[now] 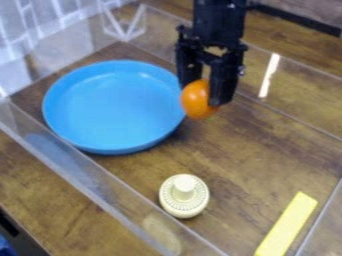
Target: Remove the orange ball from inside the blue tray and put it on the table
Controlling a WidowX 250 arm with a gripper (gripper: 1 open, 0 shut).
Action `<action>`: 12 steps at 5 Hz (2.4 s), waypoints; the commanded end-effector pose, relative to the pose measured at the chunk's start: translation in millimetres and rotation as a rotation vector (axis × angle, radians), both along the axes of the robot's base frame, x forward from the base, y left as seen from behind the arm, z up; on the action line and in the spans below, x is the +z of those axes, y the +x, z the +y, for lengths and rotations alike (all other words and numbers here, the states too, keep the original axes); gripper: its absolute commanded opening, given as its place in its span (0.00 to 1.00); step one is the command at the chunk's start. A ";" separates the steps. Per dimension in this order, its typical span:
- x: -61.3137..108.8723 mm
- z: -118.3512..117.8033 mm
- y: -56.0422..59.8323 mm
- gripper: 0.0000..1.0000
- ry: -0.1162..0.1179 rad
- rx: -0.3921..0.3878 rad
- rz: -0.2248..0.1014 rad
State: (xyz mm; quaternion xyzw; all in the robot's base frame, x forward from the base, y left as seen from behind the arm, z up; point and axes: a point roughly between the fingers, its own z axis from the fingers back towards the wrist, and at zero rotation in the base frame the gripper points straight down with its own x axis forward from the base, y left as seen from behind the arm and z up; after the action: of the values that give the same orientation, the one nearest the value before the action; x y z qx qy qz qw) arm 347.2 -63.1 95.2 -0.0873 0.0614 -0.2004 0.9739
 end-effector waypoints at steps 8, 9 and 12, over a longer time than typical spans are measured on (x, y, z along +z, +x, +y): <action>4.3 -43.8 -4.5 0.00 -0.110 -0.026 -0.003; 3.6 -47.3 -4.0 0.00 -0.121 -0.028 0.002; 0.0 -60.2 -2.1 0.00 -0.153 -0.039 0.013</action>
State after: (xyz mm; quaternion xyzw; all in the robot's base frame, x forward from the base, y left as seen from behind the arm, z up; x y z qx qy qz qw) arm 337.9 -116.6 74.1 -0.1624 0.0882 -0.2073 0.9607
